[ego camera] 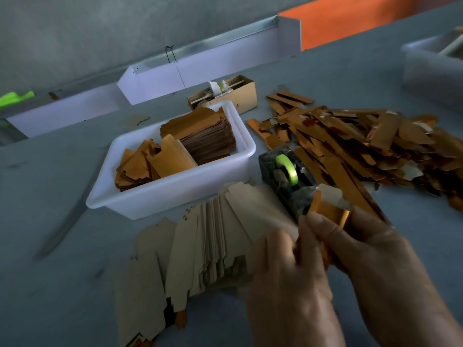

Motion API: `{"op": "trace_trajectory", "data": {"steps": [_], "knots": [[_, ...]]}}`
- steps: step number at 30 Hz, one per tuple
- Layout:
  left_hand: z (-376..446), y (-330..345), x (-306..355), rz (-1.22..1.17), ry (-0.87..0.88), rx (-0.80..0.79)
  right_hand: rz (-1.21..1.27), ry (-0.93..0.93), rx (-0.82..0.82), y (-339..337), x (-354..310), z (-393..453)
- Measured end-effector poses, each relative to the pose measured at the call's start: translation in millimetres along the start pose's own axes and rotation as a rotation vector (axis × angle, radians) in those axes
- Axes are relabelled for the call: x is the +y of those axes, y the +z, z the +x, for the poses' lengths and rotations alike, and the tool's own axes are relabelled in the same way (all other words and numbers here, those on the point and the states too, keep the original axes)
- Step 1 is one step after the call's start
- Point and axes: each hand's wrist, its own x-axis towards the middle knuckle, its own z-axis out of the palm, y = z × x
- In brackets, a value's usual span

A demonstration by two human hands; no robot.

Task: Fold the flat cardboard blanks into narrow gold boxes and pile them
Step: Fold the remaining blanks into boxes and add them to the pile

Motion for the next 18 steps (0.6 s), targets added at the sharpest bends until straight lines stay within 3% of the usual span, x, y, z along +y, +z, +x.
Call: {"op": "trace_trajectory", "data": {"steps": [3,6,11,14,18], "knots": [[-4.1,0.1,2.8,-0.337,-0.141,0.005,0.081,0.008,-0.035,-3.2,-0.9,3.2],[1.1,-11.5,1.8,-0.731,-0.416,-0.164,0.127,0.008,-0.074,-6.2,-0.4,2.9],[9.0,-19.7,-2.7,-0.853,-0.452,-0.313,0.044,-0.017,-0.097,-8.7,0.3,2.4],[12.6,-21.9,-1.0,-0.922,-0.433,-0.246,-0.096,-0.071,-0.076,-12.7,-9.7,4.5],[23.4,-18.6,-6.2,-1.003,-0.528,0.019,-0.272,-0.134,0.153,-26.5,-20.2,17.5]]}}
